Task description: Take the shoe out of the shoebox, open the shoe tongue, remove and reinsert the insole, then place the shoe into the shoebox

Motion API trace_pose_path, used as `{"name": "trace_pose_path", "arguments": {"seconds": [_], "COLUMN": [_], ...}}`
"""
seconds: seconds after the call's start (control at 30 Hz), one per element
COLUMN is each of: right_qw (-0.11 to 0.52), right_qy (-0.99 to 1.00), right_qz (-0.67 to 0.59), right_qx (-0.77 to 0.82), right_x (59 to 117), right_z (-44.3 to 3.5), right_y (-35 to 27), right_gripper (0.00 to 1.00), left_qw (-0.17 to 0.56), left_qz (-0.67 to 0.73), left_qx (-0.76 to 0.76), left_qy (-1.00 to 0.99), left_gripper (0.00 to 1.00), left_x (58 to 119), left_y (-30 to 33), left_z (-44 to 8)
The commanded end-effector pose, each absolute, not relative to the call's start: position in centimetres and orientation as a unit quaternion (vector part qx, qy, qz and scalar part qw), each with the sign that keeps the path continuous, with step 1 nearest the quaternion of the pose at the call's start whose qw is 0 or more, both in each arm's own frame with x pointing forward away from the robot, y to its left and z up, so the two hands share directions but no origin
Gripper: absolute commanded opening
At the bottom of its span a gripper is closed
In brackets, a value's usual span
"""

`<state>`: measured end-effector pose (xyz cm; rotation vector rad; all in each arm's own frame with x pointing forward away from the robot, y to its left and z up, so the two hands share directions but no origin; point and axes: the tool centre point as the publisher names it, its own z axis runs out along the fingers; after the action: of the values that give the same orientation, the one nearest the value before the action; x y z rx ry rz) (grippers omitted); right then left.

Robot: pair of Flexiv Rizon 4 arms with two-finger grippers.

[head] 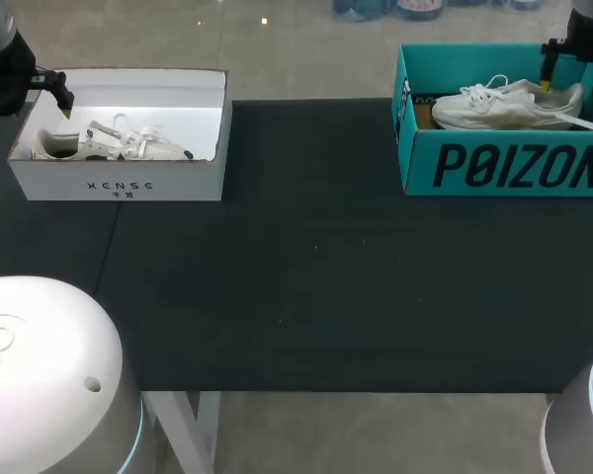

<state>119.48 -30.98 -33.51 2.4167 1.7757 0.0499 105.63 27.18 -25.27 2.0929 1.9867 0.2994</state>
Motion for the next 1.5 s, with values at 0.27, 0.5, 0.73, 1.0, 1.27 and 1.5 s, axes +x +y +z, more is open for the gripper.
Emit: {"name": "trace_pose_path", "arguments": {"seconds": [0.27,0.5,0.73,1.0,1.27,1.5], "right_qw": [0.063,0.058,0.053,0.052,0.054,0.055], "right_qy": [0.590,0.588,0.590,0.599,0.602,0.605], "right_qz": [0.015,0.018,0.023,0.030,0.033,0.032], "right_qx": [0.805,0.807,0.805,0.799,0.796,0.793], "right_x": [119.7,119.3,119.2,119.3,118.8,118.0], "right_z": [-33.9,-34.1,-34.1,-33.4,-33.2,-33.2], "right_y": [-31.5,-32.0,-31.9,-31.2,-31.0,-30.8], "right_gripper": [1.00,1.00,1.00,1.00,1.00,1.00], "left_qw": [0.120,0.120,0.120,0.120,0.120,0.120], "left_qz": [0.104,0.104,0.104,0.104,0.104,0.104], "left_qx": [0.716,0.716,0.716,0.716,0.716,0.716], "left_qy": [0.680,0.680,0.680,0.680,0.680,0.680], "left_gripper": [1.00,1.00,1.00,1.00,1.00,1.00], "left_x": [105.5,105.5,105.5,105.5,105.5,105.5], "left_y": [27.2,27.2,27.2,27.2,27.2,27.2], "left_z": [-25.3,-25.3,-25.3,-25.3,-25.3,-25.3]}}
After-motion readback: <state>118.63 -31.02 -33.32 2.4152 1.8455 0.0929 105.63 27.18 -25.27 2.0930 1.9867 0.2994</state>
